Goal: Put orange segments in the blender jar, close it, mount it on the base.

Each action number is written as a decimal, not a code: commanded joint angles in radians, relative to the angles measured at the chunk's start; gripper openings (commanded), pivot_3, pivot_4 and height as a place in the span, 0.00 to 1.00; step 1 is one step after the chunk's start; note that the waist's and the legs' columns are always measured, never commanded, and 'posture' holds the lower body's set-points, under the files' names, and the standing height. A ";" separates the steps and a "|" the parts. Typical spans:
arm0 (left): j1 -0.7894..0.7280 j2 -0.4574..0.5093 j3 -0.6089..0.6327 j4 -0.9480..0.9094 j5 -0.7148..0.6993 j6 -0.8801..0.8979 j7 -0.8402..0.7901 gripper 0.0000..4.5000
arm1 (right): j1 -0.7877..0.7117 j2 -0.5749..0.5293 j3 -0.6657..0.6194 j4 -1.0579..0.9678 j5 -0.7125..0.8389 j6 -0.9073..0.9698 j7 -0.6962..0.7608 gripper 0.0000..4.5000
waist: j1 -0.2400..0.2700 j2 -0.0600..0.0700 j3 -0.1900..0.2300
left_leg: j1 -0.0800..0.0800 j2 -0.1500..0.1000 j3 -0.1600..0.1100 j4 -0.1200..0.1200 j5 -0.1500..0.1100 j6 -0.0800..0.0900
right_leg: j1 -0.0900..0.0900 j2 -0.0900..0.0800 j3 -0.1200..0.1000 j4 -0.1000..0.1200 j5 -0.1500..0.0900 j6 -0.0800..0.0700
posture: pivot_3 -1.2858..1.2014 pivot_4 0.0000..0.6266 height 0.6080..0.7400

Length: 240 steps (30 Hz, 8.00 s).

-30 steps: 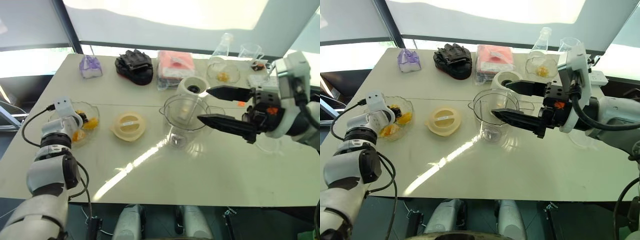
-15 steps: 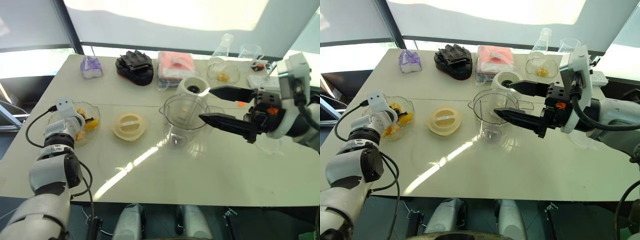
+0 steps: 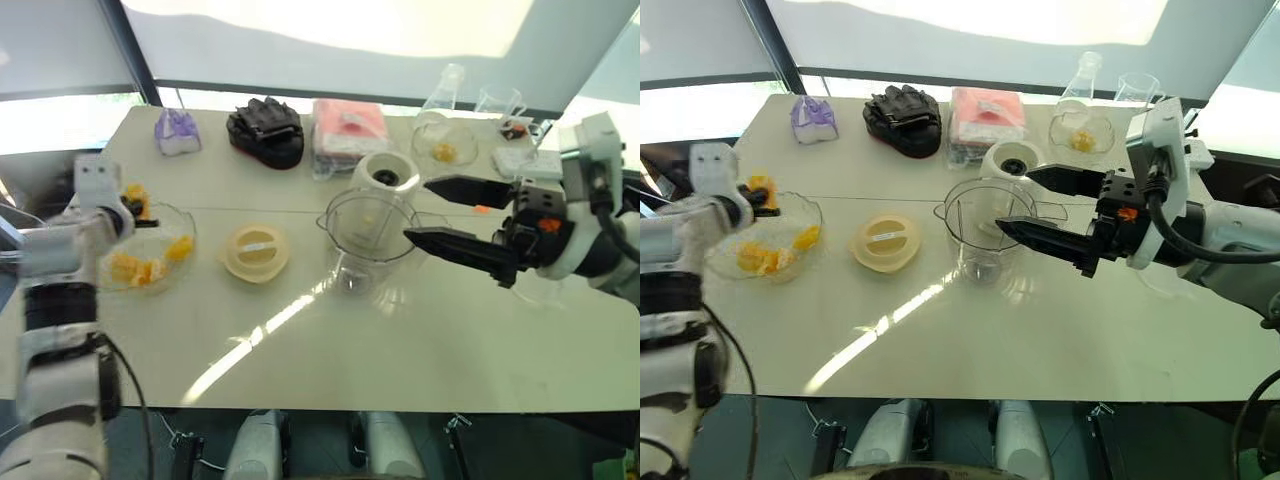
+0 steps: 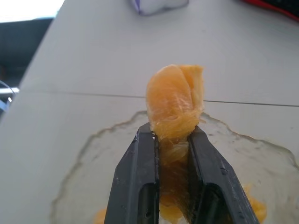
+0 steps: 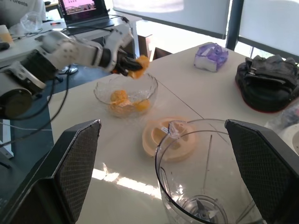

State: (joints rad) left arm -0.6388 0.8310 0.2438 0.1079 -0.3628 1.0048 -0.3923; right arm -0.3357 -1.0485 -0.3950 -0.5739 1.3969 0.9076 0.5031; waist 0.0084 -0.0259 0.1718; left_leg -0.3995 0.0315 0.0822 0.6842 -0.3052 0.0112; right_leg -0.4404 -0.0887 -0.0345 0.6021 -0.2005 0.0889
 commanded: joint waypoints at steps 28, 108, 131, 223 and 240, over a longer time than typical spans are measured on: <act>-0.698 -0.520 -0.630 0.590 0.177 -0.546 -0.877 0.14 | 0.568 0.240 -0.275 -0.269 -0.197 -0.127 -0.156 1.00 | 0.004 0.003 0.000 | -0.007 -0.003 -0.005 0.010 -0.001 0.003 | 0.000 0.008 0.002 -0.001 0.000 -0.001 | 0.52 0.24 1.00; 0.063 -0.269 -0.235 -0.545 -0.391 -0.140 -0.446 0.77 | 0.393 0.554 -0.205 0.669 -1.190 -0.728 -0.450 1.00 | -0.022 0.011 -0.001 | 0.007 -0.002 -0.003 0.012 0.000 0.001 | 0.008 0.008 0.007 0.010 -0.002 -0.001 | 0.52 0.24 1.00; 0.059 -0.266 -0.245 -0.553 -0.404 -0.144 -0.411 0.77 | 0.207 0.522 -0.151 0.919 -1.247 -0.818 -0.471 1.00 | -0.025 0.012 -0.001 | 0.007 -0.002 -0.003 0.011 0.000 0.001 | 0.008 0.008 0.007 0.009 -0.002 -0.001 | 0.52 0.24 1.00; 0.029 -0.088 -0.201 -0.335 -0.264 -0.268 -0.548 0.78 | -0.428 0.235 0.279 0.584 -1.309 -0.753 -0.056 0.01 | -0.021 0.018 0.005 | 0.004 -0.002 -0.001 -0.001 0.001 0.000 | 0.006 0.008 0.006 -0.004 -0.002 0.001 | 0.52 0.24 1.00; 0.029 -0.091 -0.193 -0.349 -0.268 -0.259 -0.566 0.78 | -0.389 0.203 0.436 0.506 -1.597 -0.956 0.027 0.01 | -0.022 0.018 0.005 | 0.003 -0.002 0.000 -0.001 0.001 0.000 | 0.004 0.008 0.006 -0.004 -0.002 0.001 | 0.52 0.24 1.00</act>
State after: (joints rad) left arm -0.5934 0.7331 0.0269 -0.2186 -0.6230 0.7571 -0.9558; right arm -0.6918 -0.8301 0.0566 -0.0546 -0.1742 -0.0167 0.5466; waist -0.0131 -0.0080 0.1767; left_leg -0.3964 0.0295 0.0823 0.6834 -0.3045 0.0113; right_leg -0.4362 -0.0807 -0.0290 0.5985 -0.2026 0.0900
